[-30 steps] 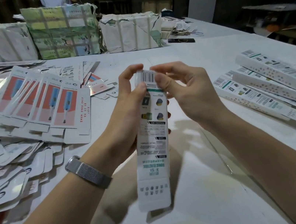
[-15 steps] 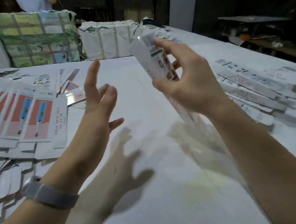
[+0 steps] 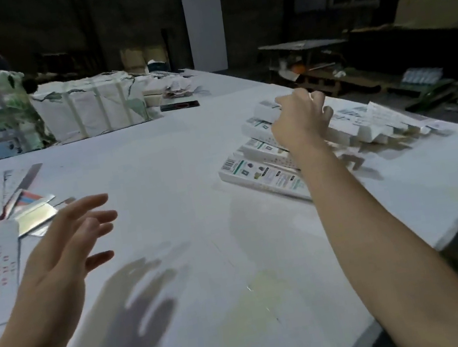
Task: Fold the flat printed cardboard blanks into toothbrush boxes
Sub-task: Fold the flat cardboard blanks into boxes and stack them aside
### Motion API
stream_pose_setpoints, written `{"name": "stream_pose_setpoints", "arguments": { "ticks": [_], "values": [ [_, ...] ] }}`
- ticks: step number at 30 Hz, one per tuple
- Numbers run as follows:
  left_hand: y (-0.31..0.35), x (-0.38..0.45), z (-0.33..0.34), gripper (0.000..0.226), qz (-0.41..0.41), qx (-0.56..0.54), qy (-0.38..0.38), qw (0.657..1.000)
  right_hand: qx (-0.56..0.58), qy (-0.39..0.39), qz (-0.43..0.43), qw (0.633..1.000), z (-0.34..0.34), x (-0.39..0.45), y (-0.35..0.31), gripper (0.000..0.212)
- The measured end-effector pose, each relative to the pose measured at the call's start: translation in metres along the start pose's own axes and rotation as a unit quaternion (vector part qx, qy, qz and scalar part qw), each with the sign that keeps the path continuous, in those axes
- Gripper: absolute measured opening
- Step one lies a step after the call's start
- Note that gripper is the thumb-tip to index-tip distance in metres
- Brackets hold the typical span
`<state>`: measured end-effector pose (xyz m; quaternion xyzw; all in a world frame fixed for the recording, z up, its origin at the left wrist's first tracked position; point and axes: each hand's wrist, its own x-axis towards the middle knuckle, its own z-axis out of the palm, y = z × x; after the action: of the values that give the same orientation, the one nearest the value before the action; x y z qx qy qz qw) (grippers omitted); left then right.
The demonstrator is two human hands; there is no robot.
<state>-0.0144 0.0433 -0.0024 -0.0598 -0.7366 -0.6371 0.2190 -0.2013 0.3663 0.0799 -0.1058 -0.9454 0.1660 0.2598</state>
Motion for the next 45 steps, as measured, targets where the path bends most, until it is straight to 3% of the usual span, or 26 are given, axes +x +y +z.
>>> {"name": "stream_pose_setpoints", "arguments": {
  "ticks": [4,6,8,11,14,16,18,26,30,34,40,45],
  "values": [
    [-0.001,0.004,-0.005,0.037,0.002,0.042,0.008,0.999,0.077,0.111,-0.102,0.986,-0.009,-0.021,-0.023,0.042],
    [-0.001,0.005,-0.010,0.031,0.004,0.099,0.027,0.995,0.128,0.110,-0.178,0.969,-0.010,-0.044,-0.045,0.034],
    [0.002,0.003,-0.014,0.027,0.029,0.217,0.066,0.973,0.182,0.058,-0.249,0.949,-0.007,-0.074,-0.067,0.028],
    [0.006,0.003,-0.029,0.029,0.026,0.466,0.103,0.878,0.231,-0.056,-0.326,0.915,0.003,-0.120,-0.090,0.022],
    [0.009,0.002,-0.051,0.052,-0.151,0.639,0.081,0.750,0.230,-0.150,-0.387,0.880,0.012,-0.156,-0.103,0.021],
    [0.011,-0.003,-0.061,0.055,-0.227,0.650,0.070,0.722,0.221,-0.195,-0.418,0.859,0.017,-0.172,-0.108,0.022],
    [0.011,-0.006,-0.066,0.053,-0.239,0.668,0.050,0.703,0.211,-0.225,-0.439,0.844,0.021,-0.182,-0.111,0.023],
    [0.027,-0.005,-0.061,0.037,-0.195,0.690,0.036,0.696,0.244,-0.245,-0.432,0.833,0.024,-0.187,-0.110,0.022],
    [0.027,-0.006,-0.055,0.025,-0.147,0.662,0.053,0.733,0.255,-0.252,-0.423,0.832,0.022,-0.187,-0.110,0.022],
    [0.024,-0.004,-0.048,0.034,-0.074,0.642,0.077,0.759,0.264,-0.256,-0.416,0.831,0.022,-0.187,-0.109,0.022],
    [0.017,-0.012,-0.027,0.043,-0.127,0.690,0.009,0.712,0.265,-0.253,-0.409,0.836,0.024,-0.189,-0.112,0.021],
    [0.020,-0.008,-0.015,0.029,-0.106,0.677,0.001,0.728,0.272,-0.243,-0.406,0.838,0.024,-0.188,-0.113,0.021]
  ]
}}
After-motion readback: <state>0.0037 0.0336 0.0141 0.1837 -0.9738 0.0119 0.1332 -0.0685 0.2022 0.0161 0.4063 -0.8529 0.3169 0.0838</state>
